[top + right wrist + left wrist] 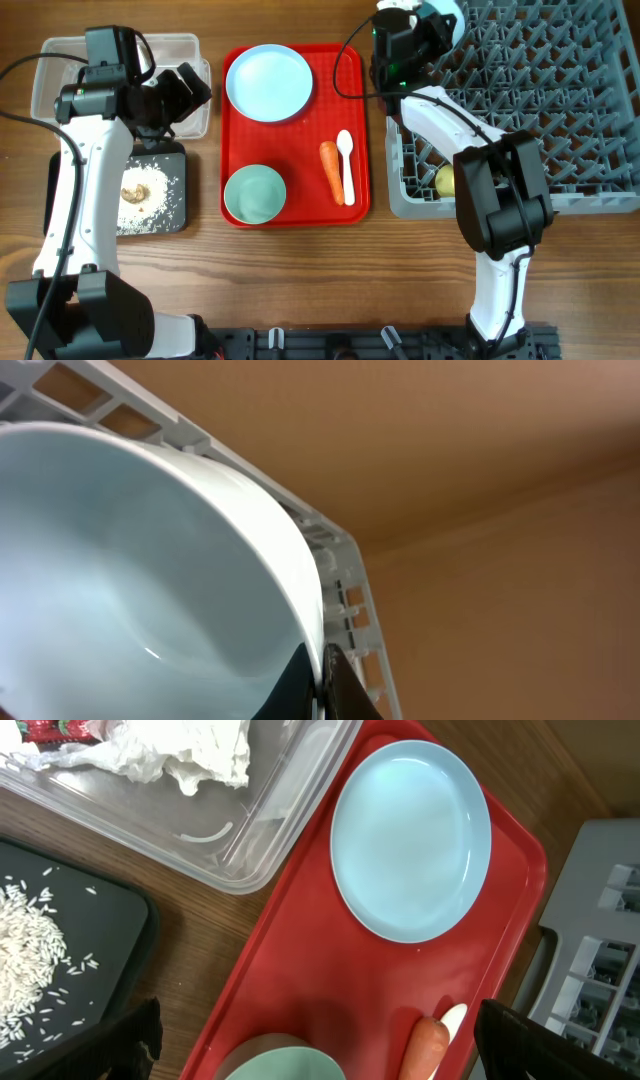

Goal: Sort waste into correct bins and load items into the dishwasher rack
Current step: 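Lift the white bowl and place it upright in the rack, then move right gripper back to the tray and grasp the pale green bowl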

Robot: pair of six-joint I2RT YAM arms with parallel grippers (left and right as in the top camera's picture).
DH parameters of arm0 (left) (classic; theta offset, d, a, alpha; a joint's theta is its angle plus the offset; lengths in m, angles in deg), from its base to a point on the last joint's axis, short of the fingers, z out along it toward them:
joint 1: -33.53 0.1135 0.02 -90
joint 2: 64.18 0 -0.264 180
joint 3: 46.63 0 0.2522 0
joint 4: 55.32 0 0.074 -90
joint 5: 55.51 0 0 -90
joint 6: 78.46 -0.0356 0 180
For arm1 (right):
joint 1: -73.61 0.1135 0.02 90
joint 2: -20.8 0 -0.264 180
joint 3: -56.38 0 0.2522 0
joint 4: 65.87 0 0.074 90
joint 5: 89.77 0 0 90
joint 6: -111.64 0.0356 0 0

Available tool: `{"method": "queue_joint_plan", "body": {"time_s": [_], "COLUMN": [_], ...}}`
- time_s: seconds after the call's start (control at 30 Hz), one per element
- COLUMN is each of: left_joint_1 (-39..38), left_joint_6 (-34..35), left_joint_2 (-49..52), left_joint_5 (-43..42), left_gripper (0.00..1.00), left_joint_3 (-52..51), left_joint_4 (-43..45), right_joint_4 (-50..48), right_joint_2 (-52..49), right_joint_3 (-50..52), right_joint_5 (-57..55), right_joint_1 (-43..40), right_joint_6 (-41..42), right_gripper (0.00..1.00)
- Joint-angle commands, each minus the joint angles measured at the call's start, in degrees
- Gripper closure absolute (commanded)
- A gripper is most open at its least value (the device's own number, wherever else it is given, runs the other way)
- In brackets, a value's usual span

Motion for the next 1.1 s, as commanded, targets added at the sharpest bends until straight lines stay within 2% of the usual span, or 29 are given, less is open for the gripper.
{"method": "queue_joint_plan", "body": {"time_s": [0.0, 0.2, 0.33, 0.5, 0.63, 0.73, 0.83, 1.07], "left_joint_1": [0.26, 0.26, 0.26, 0.26, 0.26, 0.26, 0.26, 0.26], "left_joint_6": [-0.07, -0.07, -0.07, -0.07, -0.07, -0.07, -0.07, -0.07], "left_joint_2": [-1.11, -1.11, -1.11, -1.11, -1.11, -1.11, -1.11, -1.11], "left_joint_5": [0.13, 0.13, 0.13, 0.13, 0.13, 0.13, 0.13, 0.13], "left_gripper": [0.0, 0.0, 0.0, 0.0, 0.0, 0.0, 0.0, 0.0], "left_joint_3": [0.24, 0.24, 0.24, 0.24, 0.24, 0.24, 0.24, 0.24], "left_joint_4": [0.15, 0.15, 0.15, 0.15, 0.15, 0.15, 0.15, 0.15], "right_joint_4": [1.53, 1.81, 1.7, 1.73, 1.73, 1.73, 1.7, -2.45], "right_joint_2": [-1.2, -1.2, -1.2, -1.2, -1.2, -1.2, -1.2, -1.07], "right_joint_3": [0.0, 0.0, 0.0, 0.0, 0.0, 0.0, 0.0, 0.0], "right_joint_5": [-0.63, -2.16, -2.49, -2.51, -2.49, -2.49, -2.49, -4.07], "right_joint_1": [0.11, 1.84, 3.37, 5.6, 6.49, 6.67, 6.84, 7.98], "right_joint_6": [3.19, 2.05, 1.36, 0.74, 0.81, 0.81, 0.81, 3.98], "right_gripper": [0.96, 0.96, 0.86, 0.63, 0.53, 0.31, 0.02, 0.0]}}
